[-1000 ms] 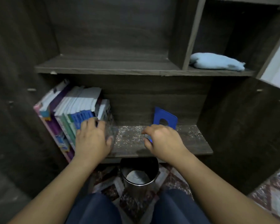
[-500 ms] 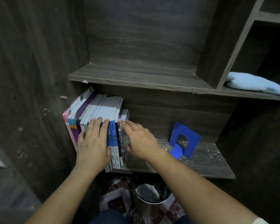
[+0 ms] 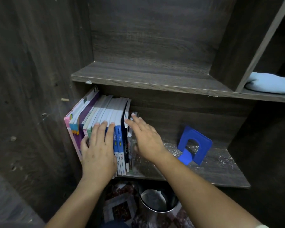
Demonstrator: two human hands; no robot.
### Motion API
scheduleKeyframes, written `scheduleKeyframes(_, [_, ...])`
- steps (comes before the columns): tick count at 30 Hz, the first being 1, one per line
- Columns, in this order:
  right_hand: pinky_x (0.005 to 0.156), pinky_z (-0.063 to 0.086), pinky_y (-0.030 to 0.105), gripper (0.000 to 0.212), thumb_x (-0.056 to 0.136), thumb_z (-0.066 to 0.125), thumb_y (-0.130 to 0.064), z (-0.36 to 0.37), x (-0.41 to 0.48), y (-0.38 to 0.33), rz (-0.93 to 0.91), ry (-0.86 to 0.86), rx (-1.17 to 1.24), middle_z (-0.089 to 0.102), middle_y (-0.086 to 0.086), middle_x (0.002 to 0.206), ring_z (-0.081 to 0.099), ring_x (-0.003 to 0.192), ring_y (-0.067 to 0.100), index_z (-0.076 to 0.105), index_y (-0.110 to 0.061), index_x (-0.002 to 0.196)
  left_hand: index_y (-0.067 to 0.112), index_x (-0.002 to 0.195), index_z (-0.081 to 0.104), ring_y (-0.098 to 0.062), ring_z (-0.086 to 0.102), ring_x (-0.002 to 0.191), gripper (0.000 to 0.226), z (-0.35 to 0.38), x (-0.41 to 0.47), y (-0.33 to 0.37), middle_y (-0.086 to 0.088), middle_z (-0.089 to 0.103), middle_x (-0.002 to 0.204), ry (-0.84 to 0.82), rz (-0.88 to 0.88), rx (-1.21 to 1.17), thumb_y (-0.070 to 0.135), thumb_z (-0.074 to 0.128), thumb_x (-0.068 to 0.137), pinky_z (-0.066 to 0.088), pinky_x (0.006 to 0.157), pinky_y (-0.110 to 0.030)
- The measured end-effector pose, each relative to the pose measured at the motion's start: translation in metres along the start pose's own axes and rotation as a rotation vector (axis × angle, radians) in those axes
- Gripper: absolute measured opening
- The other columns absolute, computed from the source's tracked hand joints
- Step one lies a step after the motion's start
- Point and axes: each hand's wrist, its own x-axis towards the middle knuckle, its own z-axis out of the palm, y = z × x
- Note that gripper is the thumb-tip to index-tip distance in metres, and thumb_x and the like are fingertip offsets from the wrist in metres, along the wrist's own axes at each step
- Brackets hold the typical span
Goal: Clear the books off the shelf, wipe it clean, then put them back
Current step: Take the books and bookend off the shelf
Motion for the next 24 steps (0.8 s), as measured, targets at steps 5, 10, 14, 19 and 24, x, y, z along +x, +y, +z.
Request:
scheduleKeyframes(5, [0.120,0.010,0.037,0.088,0.081,0.062,0.007,0.003,0.009,0.007,-0.066,0.050,-0.036,0.002,-0.005,0.162,0.004,0.148,0.015,0.018,-0.024,0.151,0.012,0.146,0.033,-0.029,0.027,0.141,0.102,0.000,0.000,0.004,-0.011,0.034,0.147,0.005,-0.012,-0.002,0.018,0.083,0.057,0.030,0.104,-0.052])
scheduleKeyframes(10, [0.111,0.032,0.045,0.060,0.080,0.057,0.010,-0.002,0.017,0.015,-0.156,0.161,-0.055,0.039,0.011,0.148,0.040,0.135,0.030,0.043,-0.009,0.136,0.012,0.146,0.033,-0.028,0.026,0.141,0.104,0.001,0.001,0.005,-0.010,0.033,0.148,0.000,-0.022,-0.006,0.018,0.083,0.056,0.029,0.105,-0.052])
scheduleKeyframes(14, [0.084,0.047,0.045,0.067,0.071,0.072,-0.001,-0.003,0.019,0.025,-0.191,0.226,-0.224,0.052,0.016,0.121,0.052,0.099,0.032,0.047,-0.016,0.131,0.012,0.147,0.032,-0.029,0.025,0.142,0.106,0.002,0.000,0.004,-0.011,0.033,0.148,0.016,-0.017,0.002,0.020,0.085,0.055,0.029,0.106,-0.053])
scheduleKeyframes(19, [0.095,0.045,0.045,0.028,0.065,0.073,-0.001,-0.014,0.022,0.045,-0.360,0.316,-0.412,0.062,0.016,0.105,0.059,0.103,0.036,0.063,-0.010,0.089,0.011,0.148,0.029,-0.029,0.020,0.144,0.111,0.003,0.001,0.006,-0.011,0.029,0.151,0.013,-0.026,0.005,0.028,0.086,0.055,0.028,0.108,-0.056])
scheduleKeyframes(24, [0.109,0.035,0.048,0.032,0.070,0.069,0.007,-0.020,-0.006,0.074,-0.478,0.327,-0.458,0.069,0.013,0.093,0.067,0.097,0.028,0.057,-0.013,0.091,0.012,0.152,0.014,-0.035,0.003,0.146,0.135,0.003,-0.004,0.024,-0.015,0.012,0.156,-0.056,-0.106,0.064,0.071,0.078,0.048,0.008,0.111,-0.062])
